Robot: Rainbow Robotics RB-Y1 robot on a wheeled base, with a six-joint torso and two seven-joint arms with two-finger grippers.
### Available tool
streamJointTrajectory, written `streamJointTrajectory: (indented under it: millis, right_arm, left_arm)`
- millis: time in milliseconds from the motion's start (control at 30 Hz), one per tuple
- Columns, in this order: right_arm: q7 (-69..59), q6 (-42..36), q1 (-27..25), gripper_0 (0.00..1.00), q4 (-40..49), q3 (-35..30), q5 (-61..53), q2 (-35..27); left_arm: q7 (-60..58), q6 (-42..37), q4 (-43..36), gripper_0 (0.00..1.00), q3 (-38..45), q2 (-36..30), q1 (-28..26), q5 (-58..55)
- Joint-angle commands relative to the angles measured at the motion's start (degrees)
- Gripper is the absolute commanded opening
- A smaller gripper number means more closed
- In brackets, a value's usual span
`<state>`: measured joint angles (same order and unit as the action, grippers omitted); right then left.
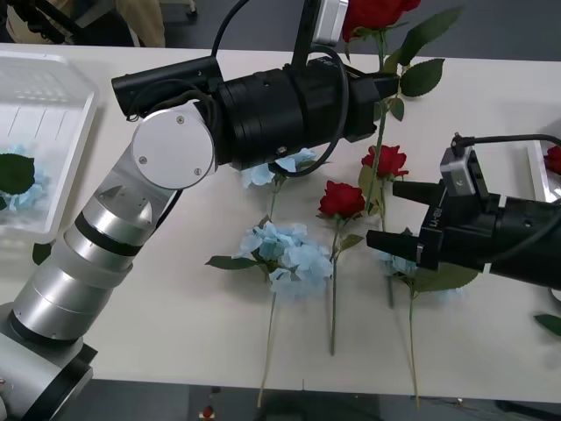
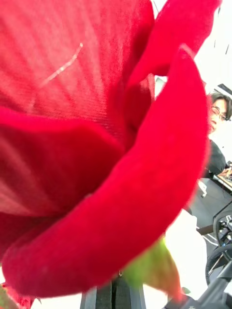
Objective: Put the red flowers into the right box and the blue flowers into the left box
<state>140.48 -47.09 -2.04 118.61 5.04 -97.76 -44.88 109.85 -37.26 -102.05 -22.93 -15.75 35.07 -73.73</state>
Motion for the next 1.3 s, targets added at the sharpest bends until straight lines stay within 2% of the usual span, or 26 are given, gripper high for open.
streamJointTrajectory:
  millis: [33, 267, 467, 867, 900, 933, 967, 1000, 1033, 1067, 1133, 1167, 1200, 1300]
  right_arm:
    - [1.0, 4.6, 3.3, 1.0, -1.5, 2.7, -0.3, -1.5]
    - [1.1, 11.8, 9.8, 1.0, -5.1, 10.7, -0.3, -1.4]
    - [1.3, 14.7, 15.3, 1.0, -8.7, 15.8, -0.1, 0.8]
    - [1.2, 15.0, 21.1, 0.99, -14.9, 19.7, 2.2, 5.2]
    - [1.1, 14.9, 21.1, 0.91, -14.9, 19.7, 2.2, 5.2]
    - [1.0, 14.9, 21.1, 0.76, -14.9, 19.7, 2.2, 5.2]
    - [1.0, 14.9, 21.1, 0.67, -15.0, 19.7, 2.2, 5.1]
    - [1.0, 14.9, 21.1, 0.5, -15.0, 19.7, 2.2, 5.1]
    - [1.0, 14.9, 21.0, 0.41, -15.0, 19.8, 2.2, 5.1]
    - [0.9, 14.9, 21.0, 0.22, -15.0, 19.8, 2.2, 5.0]
    - [0.9, 14.9, 21.1, 0.07, -15.0, 19.7, 2.2, 4.8]
    - [0.9, 14.9, 21.0, 0.03, -15.1, 19.8, 2.2, 4.7]
    - [0.9, 14.9, 21.0, 0.0, -15.1, 19.7, 2.2, 4.6]
    - [0.9, 14.9, 21.0, 0.0, -15.1, 19.8, 2.2, 4.5]
  left_arm:
    - [2.4, 0.5, -1.7, 0.0, 0.1, -0.6, 1.8, -0.1]
    - [2.4, 0.5, -1.7, 0.0, 0.1, -0.6, 1.8, -0.1]
    - [2.4, 0.5, -1.7, 0.0, 0.1, -0.6, 1.8, -0.1]
    - [2.4, 0.5, -1.7, 0.0, 0.1, -0.6, 1.8, -0.1]
    - [2.4, 0.5, -1.7, 0.0, 0.1, -0.6, 1.8, -0.1]
    - [2.4, 0.5, -1.7, 0.0, 0.1, -0.6, 1.8, -0.1]
    - [2.4, 0.5, -1.7, 0.0, 0.1, -0.6, 1.8, -0.1]
    - [2.4, 0.5, -1.7, 0.0, 0.1, -0.6, 1.8, -0.1]
    - [2.4, 0.5, -1.7, 0.0, 0.1, -0.6, 1.8, -0.1]
    - [2.4, 0.5, -1.7, 0.0, 0.1, -0.6, 1.8, -0.1]
    - [2.4, 0.5, -1.7, 0.0, 0.1, -0.6, 1.8, -0.1]
    - [2.4, 0.5, -1.7, 0.0, 0.1, -0.6, 1.8, -0.1]
    - [2.4, 0.5, -1.7, 0.0, 0.1, -0.6, 1.8, -0.1]
    - [2.4, 0.5, -1.7, 0.0, 0.1, -0.6, 1.8, -0.1]
